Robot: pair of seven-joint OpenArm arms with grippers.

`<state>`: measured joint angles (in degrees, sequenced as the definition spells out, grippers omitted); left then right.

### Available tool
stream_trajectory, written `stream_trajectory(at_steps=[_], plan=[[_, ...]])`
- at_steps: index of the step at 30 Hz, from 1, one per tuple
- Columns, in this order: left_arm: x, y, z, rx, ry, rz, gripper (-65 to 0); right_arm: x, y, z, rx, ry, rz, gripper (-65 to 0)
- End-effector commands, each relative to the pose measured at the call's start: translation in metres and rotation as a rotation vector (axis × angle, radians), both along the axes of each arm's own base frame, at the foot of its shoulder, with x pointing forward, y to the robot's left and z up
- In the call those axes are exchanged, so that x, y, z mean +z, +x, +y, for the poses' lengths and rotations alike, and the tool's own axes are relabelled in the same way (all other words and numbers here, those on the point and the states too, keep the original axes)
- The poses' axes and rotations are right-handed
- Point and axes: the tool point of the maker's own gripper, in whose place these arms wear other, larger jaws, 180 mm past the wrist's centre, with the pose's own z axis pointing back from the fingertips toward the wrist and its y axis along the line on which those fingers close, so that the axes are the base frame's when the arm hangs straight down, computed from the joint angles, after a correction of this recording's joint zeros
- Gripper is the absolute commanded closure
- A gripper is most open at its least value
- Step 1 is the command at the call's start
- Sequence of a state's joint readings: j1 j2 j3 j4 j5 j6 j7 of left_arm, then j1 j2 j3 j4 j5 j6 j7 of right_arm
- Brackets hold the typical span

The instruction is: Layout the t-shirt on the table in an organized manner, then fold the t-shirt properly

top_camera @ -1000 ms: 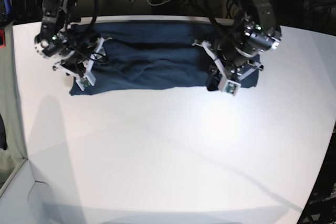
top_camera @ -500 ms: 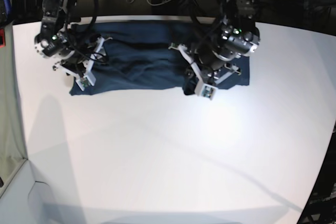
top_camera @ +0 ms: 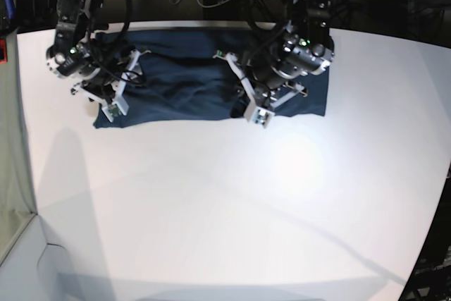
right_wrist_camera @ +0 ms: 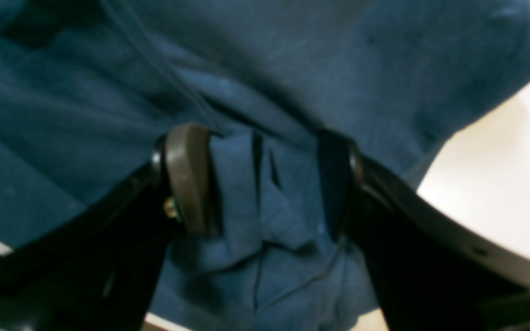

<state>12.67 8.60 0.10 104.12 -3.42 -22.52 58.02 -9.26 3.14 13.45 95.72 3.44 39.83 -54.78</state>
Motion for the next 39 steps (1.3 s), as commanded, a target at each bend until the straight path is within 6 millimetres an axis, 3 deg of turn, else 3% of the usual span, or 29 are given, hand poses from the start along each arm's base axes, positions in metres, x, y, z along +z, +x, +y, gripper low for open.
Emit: stream_trajectory(at_steps=[1,10,12,17,20,25,28,31,34,39], plan=[[0.012,0.008,-0.006,0.003,-0.034,-0.041,-0.5,-0.01,-0.014,-0.013,0.004,-0.074,0.075,-37.0],[0.013,0.006,-0.008,-0.014,-0.034,-0.041,-2.2,-0.01,-0.014,-0.013,0.004,-0.075,0.075,-37.0],[0.015,0.006,-0.011,-0.02,-0.037,-0.046,-8.6,-0.01,-0.014,-0.013,0.004,-0.075,0.075,-37.0],[0.016,0.007,-0.012,-0.023,-0.039,-0.049,-36.8,-0.01,-0.015,-0.014,0.004,-0.077,0.077,-37.0],[0.02,0.006,-0.018,-0.023,-0.092,-0.048,-44.0,-0.01,-0.014,-0.014,0.004,-0.077,0.075,-37.0],[0.051,0.013,-0.032,-0.025,-0.253,-0.101,-39.6,-0.009,-0.013,-0.013,0.004,-0.075,0.074,-37.0],[0.072,0.021,-0.015,0.011,-0.29,-0.157,-31.2,-0.008,-0.012,-0.014,0.003,-0.076,0.067,-37.0],[0.076,0.03,0.018,0.106,-0.283,-0.18,-18.9,-0.007,-0.011,-0.014,0.001,-0.077,0.064,-37.0],[0.064,0.036,0.067,0.211,-0.217,-0.174,-2.3,-0.006,-0.011,-0.015,0.0,-0.077,0.061,-37.0],[0.039,0.032,0.137,0.339,-0.119,-0.128,0.0,-0.002,-0.008,-0.015,0.0,-0.08,0.046,-37.0]])
